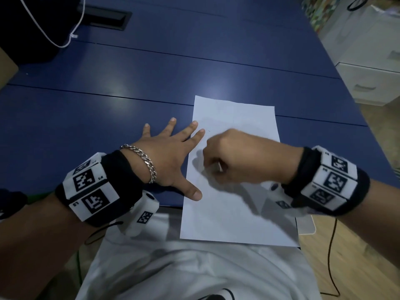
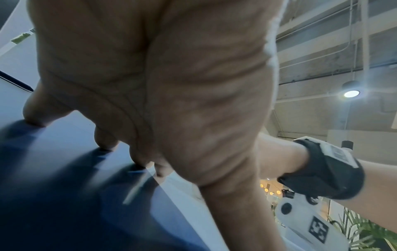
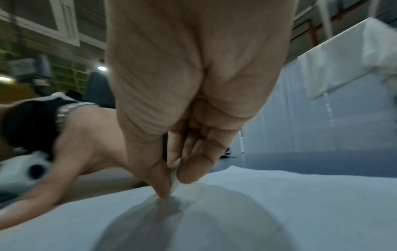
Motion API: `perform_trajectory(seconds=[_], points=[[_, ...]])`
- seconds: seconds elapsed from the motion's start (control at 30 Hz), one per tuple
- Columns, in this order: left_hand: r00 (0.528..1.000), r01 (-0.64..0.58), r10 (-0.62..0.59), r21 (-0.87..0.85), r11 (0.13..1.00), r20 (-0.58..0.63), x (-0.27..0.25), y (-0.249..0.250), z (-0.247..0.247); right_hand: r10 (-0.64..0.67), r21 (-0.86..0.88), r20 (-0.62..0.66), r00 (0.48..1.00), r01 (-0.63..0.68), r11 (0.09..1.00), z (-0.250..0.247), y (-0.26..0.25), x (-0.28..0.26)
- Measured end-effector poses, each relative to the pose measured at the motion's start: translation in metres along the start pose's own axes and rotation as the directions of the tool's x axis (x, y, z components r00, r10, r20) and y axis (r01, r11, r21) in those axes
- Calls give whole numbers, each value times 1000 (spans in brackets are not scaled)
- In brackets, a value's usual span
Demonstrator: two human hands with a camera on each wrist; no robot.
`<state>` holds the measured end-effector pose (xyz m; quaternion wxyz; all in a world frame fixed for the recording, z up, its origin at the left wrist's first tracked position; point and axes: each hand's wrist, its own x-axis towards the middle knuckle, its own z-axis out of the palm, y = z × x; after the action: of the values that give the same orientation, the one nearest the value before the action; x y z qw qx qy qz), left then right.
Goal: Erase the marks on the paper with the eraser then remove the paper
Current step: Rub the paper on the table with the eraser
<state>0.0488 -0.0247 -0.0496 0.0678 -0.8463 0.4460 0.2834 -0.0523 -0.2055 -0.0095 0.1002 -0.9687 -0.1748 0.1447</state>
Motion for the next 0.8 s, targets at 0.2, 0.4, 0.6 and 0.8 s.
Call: perform_trajectory(seconds=[0.2, 0.4, 0.6, 0.8], points=[[1000, -12, 12, -16, 1000, 10, -3, 2, -2, 177, 64, -153, 972, -169, 984, -9, 42, 4], [999, -45, 45, -5, 999, -5, -8, 11, 2, 163, 67, -168, 972, -153, 986, -3, 43, 3], [999, -34, 34, -10, 999, -30, -5, 9, 7, 113, 17, -139, 984, -112, 994, -1, 26, -4], [999, -31, 31, -11, 999, -24, -5, 9, 6, 49, 40, 9, 999, -50, 998, -4, 19, -5]])
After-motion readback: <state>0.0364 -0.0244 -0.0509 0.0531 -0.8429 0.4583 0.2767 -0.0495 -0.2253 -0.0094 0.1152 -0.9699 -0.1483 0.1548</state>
